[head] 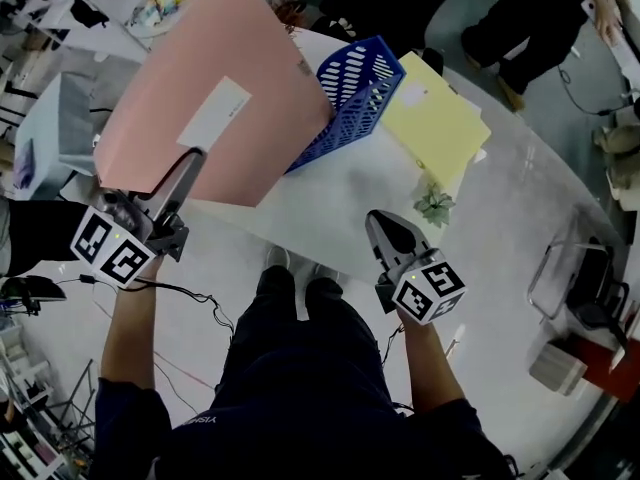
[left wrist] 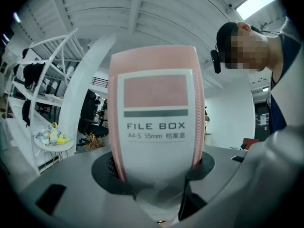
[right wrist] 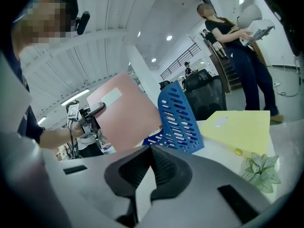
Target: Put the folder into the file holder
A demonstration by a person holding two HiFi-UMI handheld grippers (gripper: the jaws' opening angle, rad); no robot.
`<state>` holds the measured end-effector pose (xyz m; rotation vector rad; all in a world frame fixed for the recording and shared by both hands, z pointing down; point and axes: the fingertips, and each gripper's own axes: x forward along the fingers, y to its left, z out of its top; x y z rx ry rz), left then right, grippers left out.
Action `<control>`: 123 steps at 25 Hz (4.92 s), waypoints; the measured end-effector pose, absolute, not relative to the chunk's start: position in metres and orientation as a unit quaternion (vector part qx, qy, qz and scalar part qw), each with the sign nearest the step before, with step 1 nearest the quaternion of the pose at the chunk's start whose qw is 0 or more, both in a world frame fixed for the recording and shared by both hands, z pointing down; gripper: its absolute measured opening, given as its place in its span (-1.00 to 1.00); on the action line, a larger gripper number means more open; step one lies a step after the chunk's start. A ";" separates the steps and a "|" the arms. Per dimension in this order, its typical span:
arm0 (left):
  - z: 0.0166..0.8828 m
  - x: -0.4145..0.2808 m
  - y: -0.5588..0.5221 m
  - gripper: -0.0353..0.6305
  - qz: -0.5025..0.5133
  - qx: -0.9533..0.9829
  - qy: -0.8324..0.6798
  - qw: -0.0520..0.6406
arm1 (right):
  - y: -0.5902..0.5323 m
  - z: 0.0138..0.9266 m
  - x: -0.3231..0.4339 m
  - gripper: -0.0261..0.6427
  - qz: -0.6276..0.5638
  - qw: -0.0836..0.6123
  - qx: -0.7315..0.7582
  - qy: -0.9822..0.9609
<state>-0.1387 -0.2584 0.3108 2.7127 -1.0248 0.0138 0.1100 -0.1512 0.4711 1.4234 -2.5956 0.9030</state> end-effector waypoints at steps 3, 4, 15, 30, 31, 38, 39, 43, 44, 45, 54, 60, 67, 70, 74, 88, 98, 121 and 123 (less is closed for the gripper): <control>0.311 -0.132 -0.265 -0.06 0.019 0.936 -0.336 0.108 | -0.153 0.475 0.105 -0.91 0.297 0.021 0.466 -0.833; 0.311 -0.130 -0.268 -0.06 0.021 0.937 -0.331 0.107 | -0.154 0.476 0.103 -0.91 0.299 0.019 0.468 -0.831; 0.319 -0.099 -0.288 -0.06 0.062 0.956 -0.279 0.069 | -0.153 0.490 0.092 -0.91 0.314 0.009 0.491 -0.813; 0.324 -0.055 -0.307 -0.06 0.094 0.964 -0.245 0.038 | -0.161 0.498 0.098 -0.91 0.324 -0.002 0.501 -0.803; 0.324 -0.053 -0.309 -0.06 0.096 0.964 -0.244 0.036 | -0.162 0.498 0.099 -0.91 0.324 -0.003 0.502 -0.802; 0.326 -0.035 -0.314 -0.06 0.109 0.966 -0.231 0.025 | -0.164 0.502 0.102 -0.91 0.331 -0.004 0.503 -0.798; 0.327 -0.032 -0.315 -0.06 0.110 0.967 -0.230 0.023 | -0.165 0.504 0.103 -0.91 0.333 -0.004 0.503 -0.798; 0.329 -0.023 -0.321 -0.06 0.116 0.967 -0.225 0.021 | -0.168 0.509 0.107 -0.91 0.338 -0.004 0.502 -0.796; 0.329 -0.021 -0.321 -0.06 0.117 0.967 -0.224 0.022 | -0.169 0.510 0.107 -0.91 0.338 -0.005 0.502 -0.796; 0.331 -0.019 -0.321 -0.06 0.119 0.967 -0.224 0.022 | -0.169 0.510 0.108 -0.91 0.339 -0.005 0.502 -0.796; 0.351 -0.013 -0.326 -0.06 0.126 0.966 -0.223 0.045 | -0.175 0.515 0.113 -0.91 0.344 -0.003 0.500 -0.795; 0.368 -0.012 -0.328 -0.05 0.126 0.964 -0.228 0.060 | -0.177 0.521 0.114 -0.91 0.348 0.001 0.499 -0.794; 0.385 -0.011 -0.329 -0.05 0.131 0.959 -0.244 0.064 | -0.177 0.528 0.114 -0.91 0.352 0.002 0.495 -0.794; 0.392 -0.010 -0.329 -0.05 0.132 0.957 -0.250 0.067 | -0.176 0.533 0.115 -0.91 0.356 0.003 0.493 -0.794; 0.401 -0.008 -0.327 -0.05 0.132 0.956 -0.252 0.073 | -0.177 0.534 0.114 -0.91 0.358 0.006 0.491 -0.794; 0.427 0.002 -0.317 -0.04 0.147 0.951 -0.265 0.067 | -0.182 0.532 0.117 -0.91 0.360 0.008 0.489 -0.794; 0.439 0.007 -0.310 -0.02 0.146 0.947 -0.279 0.065 | -0.184 0.531 0.120 -0.91 0.357 0.006 0.486 -0.798; 0.452 0.007 -0.294 0.07 0.148 0.945 -0.281 0.075 | -0.179 0.519 0.114 -0.91 0.347 0.010 0.482 -0.804; 0.453 0.007 -0.293 0.08 0.150 0.945 -0.280 0.077 | -0.179 0.517 0.112 -0.91 0.344 0.010 0.482 -0.806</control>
